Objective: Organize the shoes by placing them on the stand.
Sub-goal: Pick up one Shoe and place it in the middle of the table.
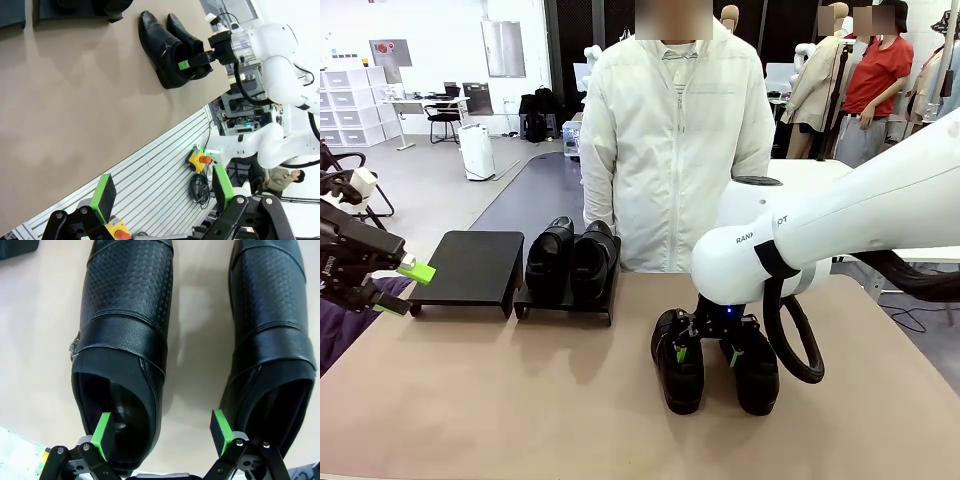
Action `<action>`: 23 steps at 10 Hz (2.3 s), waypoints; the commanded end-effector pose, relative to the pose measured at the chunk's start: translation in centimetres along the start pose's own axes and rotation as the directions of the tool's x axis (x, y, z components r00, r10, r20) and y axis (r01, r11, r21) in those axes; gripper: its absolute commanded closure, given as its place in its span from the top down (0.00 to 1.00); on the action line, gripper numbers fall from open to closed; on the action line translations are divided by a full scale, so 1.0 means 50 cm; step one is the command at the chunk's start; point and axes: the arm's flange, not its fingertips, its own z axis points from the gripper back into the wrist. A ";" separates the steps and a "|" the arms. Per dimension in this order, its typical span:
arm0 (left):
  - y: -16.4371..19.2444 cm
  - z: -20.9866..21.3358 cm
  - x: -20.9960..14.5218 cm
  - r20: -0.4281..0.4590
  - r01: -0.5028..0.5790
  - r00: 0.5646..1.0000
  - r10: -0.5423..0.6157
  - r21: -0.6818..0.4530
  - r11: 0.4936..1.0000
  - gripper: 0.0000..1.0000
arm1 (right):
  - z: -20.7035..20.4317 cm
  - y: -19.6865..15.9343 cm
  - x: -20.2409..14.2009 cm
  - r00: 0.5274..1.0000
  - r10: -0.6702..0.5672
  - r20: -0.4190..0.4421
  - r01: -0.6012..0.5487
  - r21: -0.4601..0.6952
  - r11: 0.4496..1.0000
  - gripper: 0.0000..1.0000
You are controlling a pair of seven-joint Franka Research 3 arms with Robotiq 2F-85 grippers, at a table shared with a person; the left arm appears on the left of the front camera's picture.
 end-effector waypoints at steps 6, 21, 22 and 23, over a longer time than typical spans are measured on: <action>0.005 0.003 -0.001 0.002 0.020 1.000 -0.020 -0.014 1.000 1.00 | -0.014 0.011 0.023 0.999 -0.043 -0.020 0.042 -0.010 0.999 0.00; 0.005 0.003 -0.001 0.002 0.020 1.000 -0.020 -0.014 1.000 1.00 | 0.268 0.003 -0.153 0.955 -0.113 0.275 0.106 0.043 0.993 0.00; 0.005 0.003 -0.001 0.002 0.020 1.000 -0.020 -0.014 1.000 1.00 | 0.294 0.007 -0.184 0.935 -0.082 0.345 0.072 0.043 0.997 0.00; 0.005 0.003 -0.001 0.002 0.020 1.000 -0.020 -0.014 1.000 1.00 | 0.307 0.004 -0.193 0.929 -0.054 0.365 0.036 0.055 0.998 0.00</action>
